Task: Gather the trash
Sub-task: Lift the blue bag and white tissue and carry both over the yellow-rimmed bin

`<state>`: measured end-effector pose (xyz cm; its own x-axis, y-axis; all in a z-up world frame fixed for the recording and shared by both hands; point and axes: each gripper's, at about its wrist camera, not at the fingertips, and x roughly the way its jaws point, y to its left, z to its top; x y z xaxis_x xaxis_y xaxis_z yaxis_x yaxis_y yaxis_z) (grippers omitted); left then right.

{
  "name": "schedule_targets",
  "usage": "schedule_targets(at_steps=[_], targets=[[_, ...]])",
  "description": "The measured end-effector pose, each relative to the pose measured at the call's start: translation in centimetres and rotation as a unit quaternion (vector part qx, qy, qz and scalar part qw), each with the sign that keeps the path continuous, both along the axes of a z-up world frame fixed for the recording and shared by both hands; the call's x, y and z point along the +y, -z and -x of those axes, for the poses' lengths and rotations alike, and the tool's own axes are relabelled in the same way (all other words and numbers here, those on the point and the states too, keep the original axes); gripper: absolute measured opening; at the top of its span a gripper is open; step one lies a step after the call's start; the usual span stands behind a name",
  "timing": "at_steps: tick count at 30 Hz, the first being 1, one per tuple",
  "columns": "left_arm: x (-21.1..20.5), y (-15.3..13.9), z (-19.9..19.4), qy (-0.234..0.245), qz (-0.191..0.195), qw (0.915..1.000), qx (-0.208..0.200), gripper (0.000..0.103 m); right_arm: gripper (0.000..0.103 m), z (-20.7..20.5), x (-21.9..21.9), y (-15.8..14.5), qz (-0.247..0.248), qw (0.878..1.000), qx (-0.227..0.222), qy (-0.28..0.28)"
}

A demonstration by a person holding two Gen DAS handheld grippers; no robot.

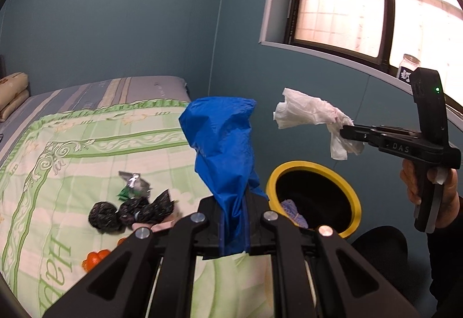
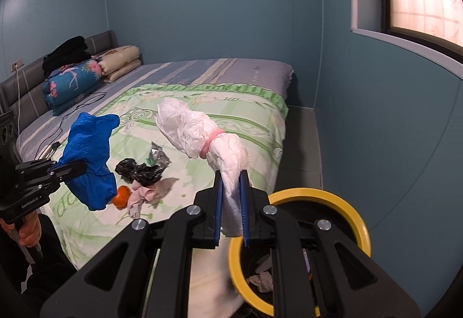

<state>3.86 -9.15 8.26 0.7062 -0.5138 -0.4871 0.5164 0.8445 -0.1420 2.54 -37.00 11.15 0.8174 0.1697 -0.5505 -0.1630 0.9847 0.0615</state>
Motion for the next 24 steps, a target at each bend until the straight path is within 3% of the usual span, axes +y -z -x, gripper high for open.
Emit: schedule_targets(at_steps=[24], targets=[[-9.0, 0.5, -2.2, 0.074, 0.011, 0.9971, 0.015, 0.008, 0.010, 1.4, -8.6, 2.2, -0.005, 0.995, 0.017, 0.096]])
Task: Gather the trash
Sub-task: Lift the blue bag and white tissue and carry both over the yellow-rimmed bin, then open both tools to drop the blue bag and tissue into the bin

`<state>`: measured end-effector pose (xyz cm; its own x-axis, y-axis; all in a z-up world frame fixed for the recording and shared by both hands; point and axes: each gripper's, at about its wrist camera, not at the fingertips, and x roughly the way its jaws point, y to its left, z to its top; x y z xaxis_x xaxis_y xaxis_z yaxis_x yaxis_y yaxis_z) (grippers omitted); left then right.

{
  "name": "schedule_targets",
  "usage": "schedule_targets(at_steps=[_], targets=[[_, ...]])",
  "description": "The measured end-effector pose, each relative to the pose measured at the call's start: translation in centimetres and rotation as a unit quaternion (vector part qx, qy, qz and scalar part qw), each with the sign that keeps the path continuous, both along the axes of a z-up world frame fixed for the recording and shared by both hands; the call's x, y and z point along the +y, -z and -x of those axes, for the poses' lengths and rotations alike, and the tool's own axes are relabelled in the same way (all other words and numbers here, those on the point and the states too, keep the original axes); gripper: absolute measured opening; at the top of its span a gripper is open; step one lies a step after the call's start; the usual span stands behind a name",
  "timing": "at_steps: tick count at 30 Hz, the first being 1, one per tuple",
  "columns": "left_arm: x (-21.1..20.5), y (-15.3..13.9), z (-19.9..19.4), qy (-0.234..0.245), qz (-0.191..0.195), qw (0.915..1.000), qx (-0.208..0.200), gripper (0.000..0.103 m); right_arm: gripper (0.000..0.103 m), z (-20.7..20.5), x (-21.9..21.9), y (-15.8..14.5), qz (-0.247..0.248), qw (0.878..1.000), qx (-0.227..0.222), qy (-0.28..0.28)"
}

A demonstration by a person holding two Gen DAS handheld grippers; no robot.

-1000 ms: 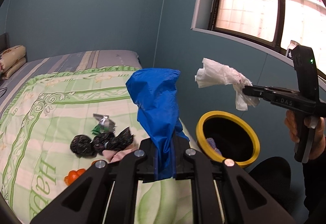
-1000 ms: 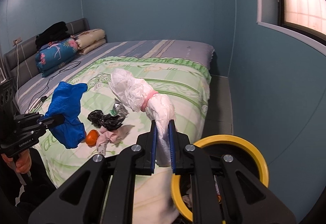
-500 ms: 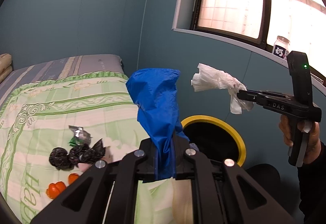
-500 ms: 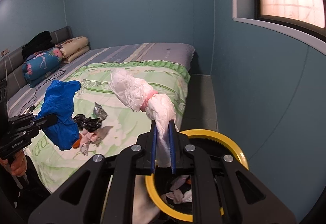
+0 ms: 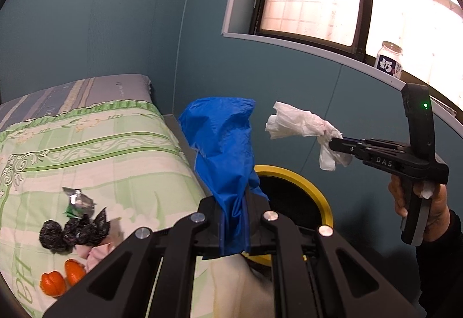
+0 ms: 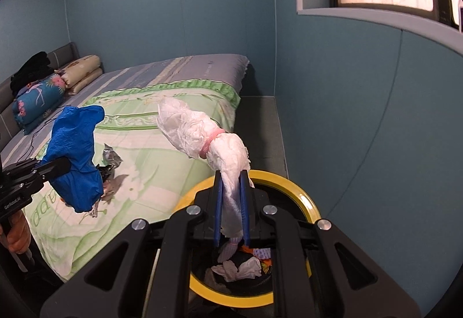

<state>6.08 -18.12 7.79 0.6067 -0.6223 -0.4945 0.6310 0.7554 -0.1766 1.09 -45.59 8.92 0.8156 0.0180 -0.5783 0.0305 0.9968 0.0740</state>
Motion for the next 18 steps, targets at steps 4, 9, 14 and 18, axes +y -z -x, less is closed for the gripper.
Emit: schedule_targets(at_steps=[4, 9, 14, 18], targets=[[-1.6, 0.6, -0.9, 0.011, -0.002, 0.9999, 0.007, 0.008, 0.010, -0.4, -0.9, 0.9, -0.001, 1.000, 0.007, 0.011], [-3.4, 1.6, -2.1, 0.022, -0.008, 0.9996, 0.018, 0.008, 0.010, -1.3, -1.9, 2.1, -0.005, 1.000, 0.022, 0.018], [-5.0, 2.8, -3.4, 0.034, -0.013, 0.9989, 0.030, 0.008, 0.010, -2.3, -2.6, 3.8, -0.009, 0.999, 0.040, 0.027], [-6.2, 4.0, -4.3, 0.041, -0.019, 0.9982, 0.039, 0.008, 0.010, -3.2, -3.4, 4.8, -0.014, 0.998, 0.052, 0.033]])
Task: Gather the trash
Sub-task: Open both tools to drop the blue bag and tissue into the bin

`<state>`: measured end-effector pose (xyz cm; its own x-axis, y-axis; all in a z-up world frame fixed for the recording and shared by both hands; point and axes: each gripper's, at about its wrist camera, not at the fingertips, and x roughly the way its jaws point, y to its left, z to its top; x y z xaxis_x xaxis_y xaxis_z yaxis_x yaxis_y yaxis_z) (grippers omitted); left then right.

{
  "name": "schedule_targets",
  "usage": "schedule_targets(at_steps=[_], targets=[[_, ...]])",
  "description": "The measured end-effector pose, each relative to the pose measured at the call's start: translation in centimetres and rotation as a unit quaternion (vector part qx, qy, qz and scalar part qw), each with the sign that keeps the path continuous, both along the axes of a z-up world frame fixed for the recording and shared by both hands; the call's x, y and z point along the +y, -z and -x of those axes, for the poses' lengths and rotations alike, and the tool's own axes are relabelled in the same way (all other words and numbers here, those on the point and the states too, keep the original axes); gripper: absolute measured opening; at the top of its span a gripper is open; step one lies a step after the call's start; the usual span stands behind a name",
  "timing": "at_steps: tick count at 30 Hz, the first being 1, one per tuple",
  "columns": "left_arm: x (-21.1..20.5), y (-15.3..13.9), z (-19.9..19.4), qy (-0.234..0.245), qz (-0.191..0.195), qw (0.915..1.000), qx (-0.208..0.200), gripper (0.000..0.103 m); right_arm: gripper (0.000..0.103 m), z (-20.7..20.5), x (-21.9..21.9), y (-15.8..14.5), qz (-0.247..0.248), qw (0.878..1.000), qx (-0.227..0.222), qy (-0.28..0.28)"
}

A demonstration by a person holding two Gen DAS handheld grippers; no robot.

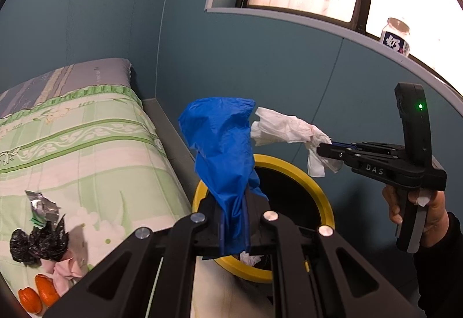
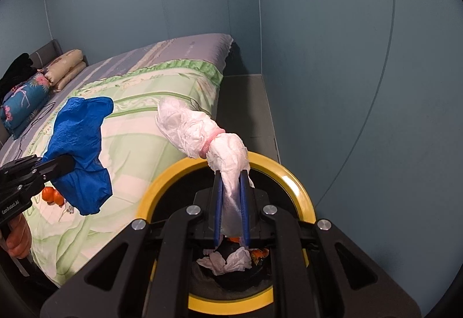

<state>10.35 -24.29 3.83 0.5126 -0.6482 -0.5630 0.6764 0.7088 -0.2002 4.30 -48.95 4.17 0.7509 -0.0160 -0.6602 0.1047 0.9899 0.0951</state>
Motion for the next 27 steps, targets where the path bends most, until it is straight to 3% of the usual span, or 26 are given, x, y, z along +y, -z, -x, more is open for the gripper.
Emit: schedule_targets(at_steps=[12, 24, 25, 27], targets=[[-3.9, 3.1, -1.5, 0.025, -0.016, 0.9990, 0.033, 0.008, 0.010, -1.5, -1.7, 2.8, -0.017, 0.999, 0.032, 0.020], [-6.3, 4.5, -2.1, 0.036, -0.028, 0.9977, 0.051, 0.008, 0.011, -1.6, -2.8, 3.2, -0.042, 0.998, 0.038, 0.027], [-6.4, 4.5, -2.1, 0.037, -0.029, 0.9976, 0.052, 0.009, 0.011, -1.5, -2.8, 3.2, -0.042, 0.998, 0.037, 0.027], [-6.4, 4.6, -2.2, 0.032, -0.028, 0.9976, 0.055, 0.022, 0.012, -1.4, -3.2, 3.1, -0.043, 0.998, 0.036, 0.030]])
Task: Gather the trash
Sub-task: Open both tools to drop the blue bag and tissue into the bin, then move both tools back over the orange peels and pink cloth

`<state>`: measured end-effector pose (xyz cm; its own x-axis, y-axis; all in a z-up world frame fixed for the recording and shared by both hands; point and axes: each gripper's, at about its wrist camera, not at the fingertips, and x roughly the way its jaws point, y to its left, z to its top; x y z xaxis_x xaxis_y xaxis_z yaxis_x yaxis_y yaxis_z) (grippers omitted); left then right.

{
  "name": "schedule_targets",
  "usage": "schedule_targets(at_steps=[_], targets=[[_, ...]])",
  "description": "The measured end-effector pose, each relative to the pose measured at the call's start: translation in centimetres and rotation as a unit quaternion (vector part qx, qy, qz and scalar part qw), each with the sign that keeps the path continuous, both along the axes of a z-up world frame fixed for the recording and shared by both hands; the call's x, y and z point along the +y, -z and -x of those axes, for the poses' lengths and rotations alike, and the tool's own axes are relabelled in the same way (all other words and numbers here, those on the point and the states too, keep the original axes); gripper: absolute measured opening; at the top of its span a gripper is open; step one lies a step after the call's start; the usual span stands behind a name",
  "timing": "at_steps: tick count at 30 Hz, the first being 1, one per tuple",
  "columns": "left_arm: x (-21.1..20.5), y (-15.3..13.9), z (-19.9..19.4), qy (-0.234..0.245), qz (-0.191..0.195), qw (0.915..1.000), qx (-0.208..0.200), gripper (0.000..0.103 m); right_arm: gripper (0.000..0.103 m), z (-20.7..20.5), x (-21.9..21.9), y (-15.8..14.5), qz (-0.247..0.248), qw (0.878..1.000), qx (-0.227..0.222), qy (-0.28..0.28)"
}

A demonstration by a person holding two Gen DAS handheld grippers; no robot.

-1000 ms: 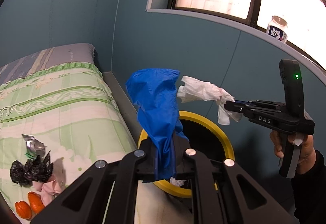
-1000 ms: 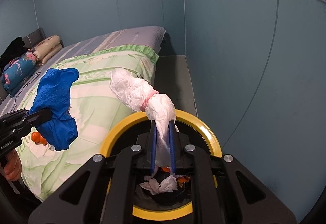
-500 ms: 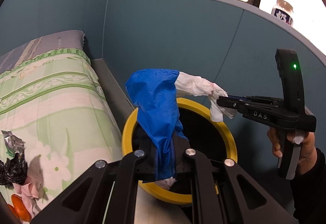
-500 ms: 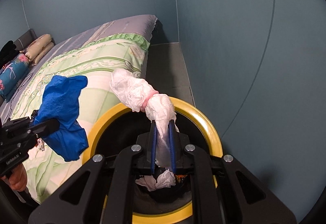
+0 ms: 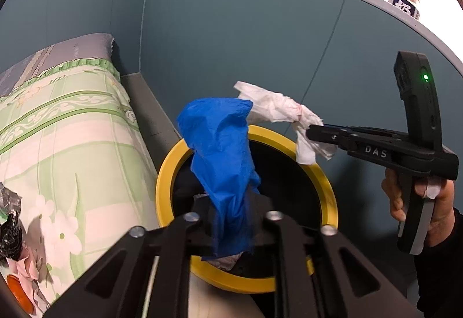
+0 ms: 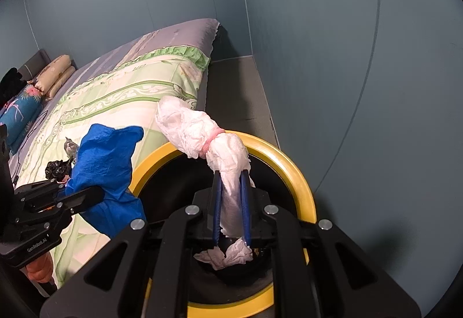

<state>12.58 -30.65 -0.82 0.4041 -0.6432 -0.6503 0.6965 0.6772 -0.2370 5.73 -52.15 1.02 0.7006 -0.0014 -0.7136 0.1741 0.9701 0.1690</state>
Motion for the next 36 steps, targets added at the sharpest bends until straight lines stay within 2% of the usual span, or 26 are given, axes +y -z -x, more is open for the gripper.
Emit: schedule_targets(at_steps=[1, 2, 4, 9, 11, 15, 18, 22, 25, 30, 32, 36], targets=[[0.2, 0.0, 0.0, -0.003, 0.005, 1.0000, 0.003, 0.035, 0.012, 0.0, -0.3, 0.1, -0.002, 1.000, 0.001, 0.001], [0.3, 0.0, 0.0, -0.006, 0.010, 0.9999, 0.003, 0.042, 0.012, 0.0, -0.5, 0.2, -0.004, 1.000, 0.002, 0.004], [0.5, -0.1, -0.1, -0.009, 0.013, 0.9999, 0.000, 0.045, 0.015, 0.0, -0.8, 0.4, -0.007, 1.000, 0.003, 0.008], [0.9, -0.2, -0.2, -0.011, 0.017, 0.9998, 0.000, 0.049, 0.021, 0.2, -1.2, 0.5, -0.009, 1.000, 0.006, 0.014], [1.3, -0.3, -0.4, -0.016, 0.020, 0.9997, 0.001, 0.050, 0.027, 0.5, -1.3, 0.4, -0.011, 1.000, 0.003, 0.018], [1.9, -0.5, -0.3, -0.023, 0.024, 0.9994, 0.002, 0.050, 0.029, 0.8, -1.4, 0.2, -0.012, 1.000, 0.003, 0.024], [2.8, -0.9, 0.0, -0.029, 0.029, 0.9991, -0.004, 0.052, 0.038, 1.0, -1.2, -0.3, -0.012, 1.000, 0.000, 0.026], [4.1, -1.6, 0.1, -0.041, 0.037, 0.9985, -0.009, 0.055, 0.039, 1.3, -0.7, -1.5, -0.010, 1.000, -0.010, 0.023], [5.7, -2.4, 0.2, -0.057, 0.044, 0.9972, -0.019, 0.061, 0.043, 1.4, 0.0, -2.3, -0.006, 1.000, -0.017, 0.016], [8.4, -3.8, 0.7, -0.078, 0.051, 0.9951, -0.034, 0.065, 0.045, 1.0, 1.8, -3.8, -0.001, 1.000, -0.029, -0.002], [9.6, -4.3, 0.7, -0.087, 0.051, 0.9940, -0.043, 0.066, 0.051, 0.6, 2.8, -4.3, 0.001, 0.999, -0.036, -0.012], [12.4, -5.1, 0.8, -0.110, 0.050, 0.9911, -0.055, 0.068, 0.051, -0.4, 5.1, -5.1, 0.000, 0.998, -0.046, -0.035]])
